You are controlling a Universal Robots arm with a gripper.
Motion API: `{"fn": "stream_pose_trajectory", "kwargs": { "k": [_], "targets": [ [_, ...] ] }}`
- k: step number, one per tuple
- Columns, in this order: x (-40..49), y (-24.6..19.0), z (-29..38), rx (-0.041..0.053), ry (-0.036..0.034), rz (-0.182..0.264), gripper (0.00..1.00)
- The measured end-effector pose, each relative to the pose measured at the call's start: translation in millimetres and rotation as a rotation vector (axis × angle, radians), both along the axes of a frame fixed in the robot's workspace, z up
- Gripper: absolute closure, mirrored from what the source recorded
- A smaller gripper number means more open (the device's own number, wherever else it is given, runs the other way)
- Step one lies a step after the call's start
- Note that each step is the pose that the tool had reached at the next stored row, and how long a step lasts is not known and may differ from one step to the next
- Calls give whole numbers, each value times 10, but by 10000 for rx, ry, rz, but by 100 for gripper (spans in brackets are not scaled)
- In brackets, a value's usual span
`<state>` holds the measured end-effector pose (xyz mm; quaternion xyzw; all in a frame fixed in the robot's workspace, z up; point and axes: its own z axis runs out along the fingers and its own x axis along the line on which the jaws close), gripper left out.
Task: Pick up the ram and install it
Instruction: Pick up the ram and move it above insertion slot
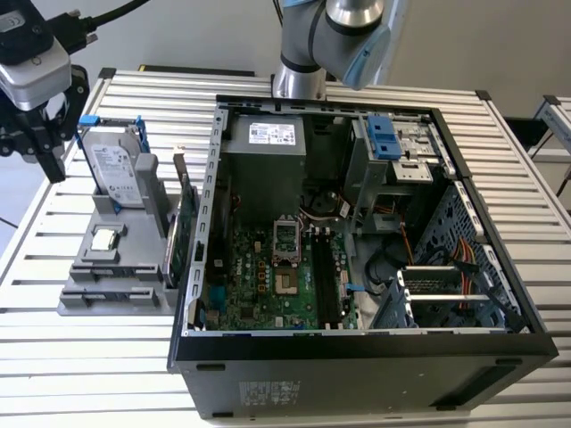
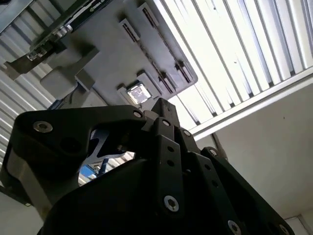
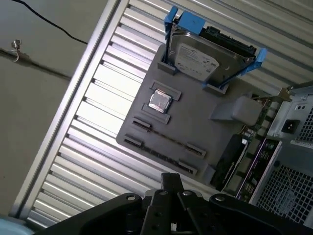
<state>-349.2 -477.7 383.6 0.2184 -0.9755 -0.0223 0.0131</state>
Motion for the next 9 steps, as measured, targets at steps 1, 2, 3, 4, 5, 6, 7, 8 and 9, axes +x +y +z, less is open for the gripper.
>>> {"fn": "stream_pose_trajectory", "kwargs": {
  "k": [1,2,3,4,5,6,7,8,9],
  "targets": [
    [0,0,0,0,0,71,100],
    [0,0,0,0,0,150,100],
    [0,0,0,0,0,219,100],
    [0,0,0,-1,1,295,100],
    [0,0,0,0,0,369,100],
    [0,0,0,-1,-1,443,100],
    [0,0,0,0,0,517,100],
    [0,0,0,0,0,587,100],
    [0,0,0,0,0,659,100]
  ]
}}
